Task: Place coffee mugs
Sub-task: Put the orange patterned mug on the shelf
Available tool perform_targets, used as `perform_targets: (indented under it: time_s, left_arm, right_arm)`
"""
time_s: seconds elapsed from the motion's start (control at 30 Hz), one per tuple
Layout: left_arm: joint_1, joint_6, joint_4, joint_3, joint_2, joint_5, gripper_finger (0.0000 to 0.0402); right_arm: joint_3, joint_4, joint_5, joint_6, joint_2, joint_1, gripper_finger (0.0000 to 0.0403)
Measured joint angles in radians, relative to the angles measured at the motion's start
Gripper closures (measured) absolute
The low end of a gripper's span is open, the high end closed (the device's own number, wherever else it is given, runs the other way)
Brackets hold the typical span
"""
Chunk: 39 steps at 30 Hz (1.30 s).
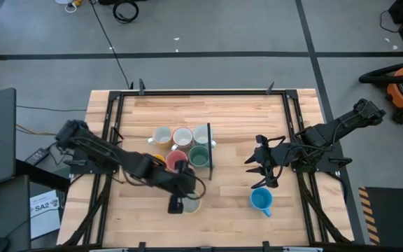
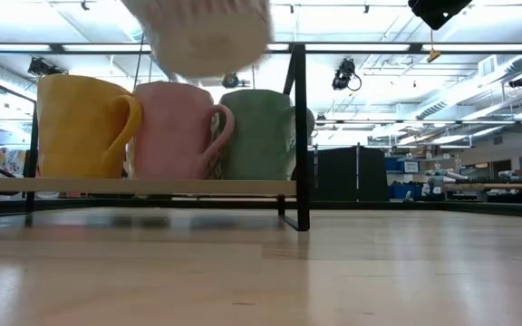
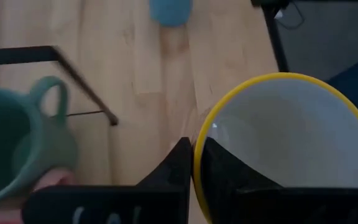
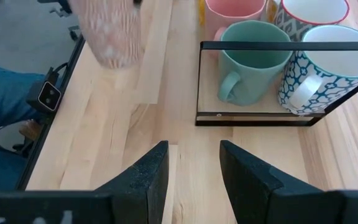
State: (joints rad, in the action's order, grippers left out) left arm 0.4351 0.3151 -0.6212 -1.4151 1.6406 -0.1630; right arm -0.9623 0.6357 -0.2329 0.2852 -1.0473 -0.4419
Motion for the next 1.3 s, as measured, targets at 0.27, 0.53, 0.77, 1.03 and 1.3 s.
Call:
perform_targets:
  time_s: [0.27, 0.53, 0.77, 1.03, 1.3]
  left_arm:
    - [-0.036, 0.077, -0.21, 0.0, -0.214, -0.128, 0.0373]
    - [-0.13, 0.176, -0.541, 0.0, -0.418, -0.236, 0.0373]
    - [-0.229, 0.197, -0.801, -0.001, -0.539, -0.325, 0.0373]
    - [-0.356, 0.087, -0.939, -0.001, -0.604, -0.334, 0.0373]
    - [-0.487, -0.066, -0.938, -0.001, -0.61, -0.286, 0.0373]
  right_arm:
    - [0.0, -0.007, -0.001, 0.0, 0.0, 0.0, 0.0254]
    - [0.0, -0.007, 0.0, 0.0, 0.0, 0.0, 0.0254]
    - [0.0, -0.007, 0.0, 0.0, 0.0, 0.0, 0.0254]
    - [0.0, -0.007, 0.0, 0.0, 0.0, 0.0, 0.0254]
    - [0.0, -0.007, 0.0, 0.0, 0.0, 0.0, 0.0254]
